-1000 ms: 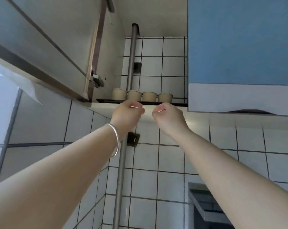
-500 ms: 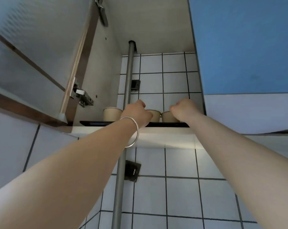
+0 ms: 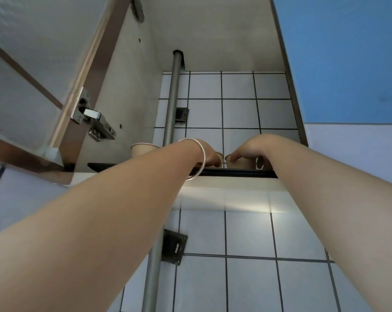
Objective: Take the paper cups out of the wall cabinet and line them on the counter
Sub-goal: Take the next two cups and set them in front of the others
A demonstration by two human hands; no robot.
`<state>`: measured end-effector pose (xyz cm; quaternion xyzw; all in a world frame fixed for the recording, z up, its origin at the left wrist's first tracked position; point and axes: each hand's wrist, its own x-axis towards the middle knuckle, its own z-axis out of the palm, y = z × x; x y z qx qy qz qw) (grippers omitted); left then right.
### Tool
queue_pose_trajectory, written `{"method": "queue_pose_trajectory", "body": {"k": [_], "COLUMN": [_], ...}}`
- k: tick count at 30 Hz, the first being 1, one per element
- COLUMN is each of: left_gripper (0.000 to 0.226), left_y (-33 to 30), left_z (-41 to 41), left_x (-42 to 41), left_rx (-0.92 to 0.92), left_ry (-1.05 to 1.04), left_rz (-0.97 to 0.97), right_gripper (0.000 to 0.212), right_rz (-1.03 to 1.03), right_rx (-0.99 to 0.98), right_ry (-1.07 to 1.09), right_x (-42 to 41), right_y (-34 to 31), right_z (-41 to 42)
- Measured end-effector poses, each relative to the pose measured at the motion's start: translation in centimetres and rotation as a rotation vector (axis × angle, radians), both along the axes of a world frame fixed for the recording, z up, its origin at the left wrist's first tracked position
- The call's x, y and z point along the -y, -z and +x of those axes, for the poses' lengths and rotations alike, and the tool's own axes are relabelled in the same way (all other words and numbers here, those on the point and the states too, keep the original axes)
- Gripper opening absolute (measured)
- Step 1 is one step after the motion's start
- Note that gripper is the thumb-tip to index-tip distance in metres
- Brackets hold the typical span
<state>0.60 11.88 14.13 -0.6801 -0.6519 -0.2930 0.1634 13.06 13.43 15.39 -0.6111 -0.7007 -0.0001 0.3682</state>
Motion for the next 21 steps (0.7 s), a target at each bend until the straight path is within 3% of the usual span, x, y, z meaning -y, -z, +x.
{"method": "queue_pose_trajectory", "body": {"k": [9,14,18,21], "left_gripper": [0.05,0.079,0.087,0.084], "left_y": [-0.6,-1.3,-1.5,-0.8], "left_z": [0.1,-0.3,-0.7,-1.1], "left_x": [-0.6,1.1,3.6,5.9], "left_rx": [0.213,0.445,0.633,0.672], "left_ry": [0.103,0.214,0.364,0.426], "left_rz": [0.098,0.199,0.307,0.443], "right_gripper": [0.052,0.039,0.056,0.072], "right_rz": [0.031,0.112,0.234,0.413], "right_rx": [-0.169,-0.282,-0.396,-0.45], "right_ry": [-0.088,-0.164,-0.286,-0.345], "right_x": [0.0,2.3,5.1,7.7], "right_y": [-0.3,-0.5,-0.6,0.5], "right_z": [0.5,0.9,0.3,-0.2]}}
